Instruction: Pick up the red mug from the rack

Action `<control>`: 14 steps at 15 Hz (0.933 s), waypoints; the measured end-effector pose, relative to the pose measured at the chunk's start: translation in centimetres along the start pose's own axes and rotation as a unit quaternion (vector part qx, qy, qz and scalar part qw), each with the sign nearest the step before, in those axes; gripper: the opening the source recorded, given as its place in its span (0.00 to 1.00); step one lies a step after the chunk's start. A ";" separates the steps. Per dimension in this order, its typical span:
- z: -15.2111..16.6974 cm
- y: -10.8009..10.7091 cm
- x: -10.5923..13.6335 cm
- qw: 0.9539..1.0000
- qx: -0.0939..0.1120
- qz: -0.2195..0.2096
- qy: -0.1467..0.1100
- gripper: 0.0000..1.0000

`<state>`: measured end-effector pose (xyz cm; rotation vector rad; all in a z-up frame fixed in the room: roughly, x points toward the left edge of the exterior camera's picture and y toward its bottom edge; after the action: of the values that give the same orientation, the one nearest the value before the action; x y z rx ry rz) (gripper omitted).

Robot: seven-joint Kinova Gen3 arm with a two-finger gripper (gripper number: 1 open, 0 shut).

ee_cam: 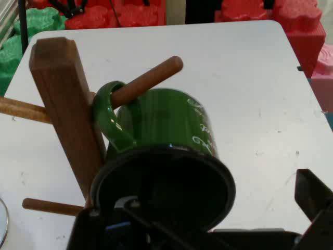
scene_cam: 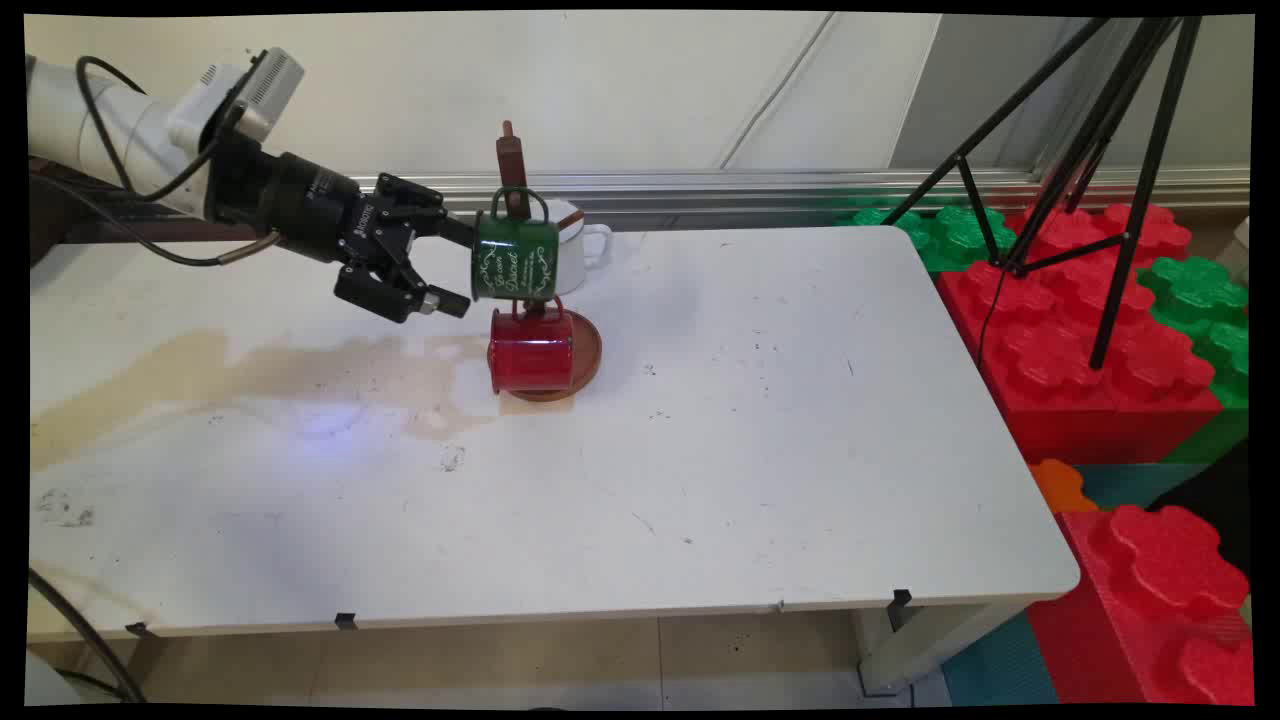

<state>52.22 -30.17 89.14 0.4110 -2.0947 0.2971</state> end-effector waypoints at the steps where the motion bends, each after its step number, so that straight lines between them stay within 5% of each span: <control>1: -0.1 0.0 0.0 1.000 0.000 0.003 -0.001 1.00; 14: -6.2 0.4 -2.1 0.999 -0.006 0.045 -0.025 1.00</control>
<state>57.92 -27.19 90.56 0.3199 -2.1658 0.3302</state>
